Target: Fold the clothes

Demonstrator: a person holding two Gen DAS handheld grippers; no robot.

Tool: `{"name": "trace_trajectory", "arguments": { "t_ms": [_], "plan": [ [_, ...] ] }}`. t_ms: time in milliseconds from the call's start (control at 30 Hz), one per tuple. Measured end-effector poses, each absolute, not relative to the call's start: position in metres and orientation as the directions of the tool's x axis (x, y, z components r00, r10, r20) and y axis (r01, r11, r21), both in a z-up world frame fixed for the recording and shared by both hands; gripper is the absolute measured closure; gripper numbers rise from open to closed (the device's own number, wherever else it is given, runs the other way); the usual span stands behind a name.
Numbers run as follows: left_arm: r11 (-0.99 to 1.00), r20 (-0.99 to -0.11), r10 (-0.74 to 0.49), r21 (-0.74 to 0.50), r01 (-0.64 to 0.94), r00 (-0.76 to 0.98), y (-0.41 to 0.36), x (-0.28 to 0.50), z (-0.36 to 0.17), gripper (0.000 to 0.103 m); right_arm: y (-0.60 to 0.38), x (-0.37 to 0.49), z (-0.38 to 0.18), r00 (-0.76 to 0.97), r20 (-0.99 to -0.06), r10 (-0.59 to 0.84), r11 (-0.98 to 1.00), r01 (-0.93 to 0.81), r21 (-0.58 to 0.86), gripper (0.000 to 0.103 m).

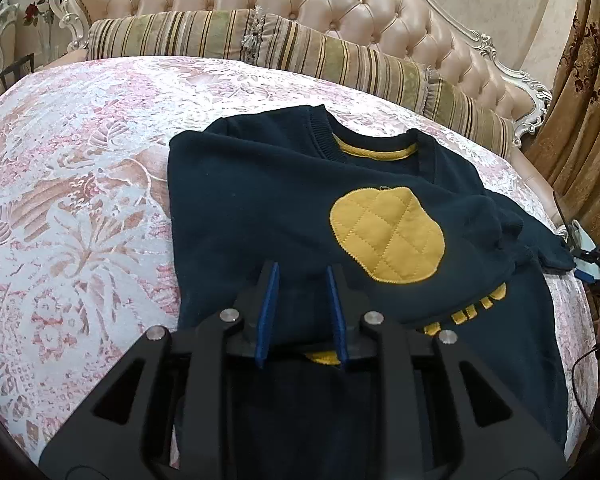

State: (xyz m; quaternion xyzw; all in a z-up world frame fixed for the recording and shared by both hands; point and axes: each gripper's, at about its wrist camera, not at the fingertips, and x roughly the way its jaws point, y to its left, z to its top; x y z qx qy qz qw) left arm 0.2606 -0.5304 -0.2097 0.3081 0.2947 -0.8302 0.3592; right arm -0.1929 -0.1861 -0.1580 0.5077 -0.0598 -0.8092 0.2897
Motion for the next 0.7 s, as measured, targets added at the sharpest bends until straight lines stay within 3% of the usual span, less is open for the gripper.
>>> {"name": "trace_trajectory", "arguments": {
  "t_ms": [267, 333, 400, 433, 700],
  "plan": [
    [-0.572, -0.721, -0.412, -0.272, 0.774, -0.557, -0.529, 0.260, -0.210, 0.072, -0.200, -0.202, -0.167, -0.318, -0.792, -0.521, -0.833, 0.392, 0.390, 0.040],
    [-0.573, -0.721, -0.411, -0.272, 0.773, -0.558, -0.529, 0.260, -0.209, 0.071, -0.203, -0.204, -0.167, -0.332, -0.789, -0.517, -0.836, 0.395, 0.381, 0.045],
    [-0.574, -0.720, -0.409, -0.274, 0.772, -0.560, -0.529, 0.260, -0.209, 0.070, -0.203, -0.208, -0.169, -0.341, -0.783, -0.520, -0.836, 0.388, 0.387, 0.073],
    [-0.574, -0.720, -0.409, -0.275, 0.771, -0.561, -0.530, 0.260, -0.209, 0.070, -0.202, -0.210, -0.170, -0.344, -0.780, -0.523, -0.836, 0.383, 0.392, 0.078],
    [-0.581, -0.720, -0.407, -0.272, 0.767, -0.563, -0.529, 0.259, -0.209, 0.066, -0.206, -0.193, -0.134, -0.360, -0.686, -0.632, -0.753, 0.496, 0.433, 0.082]
  ]
}}
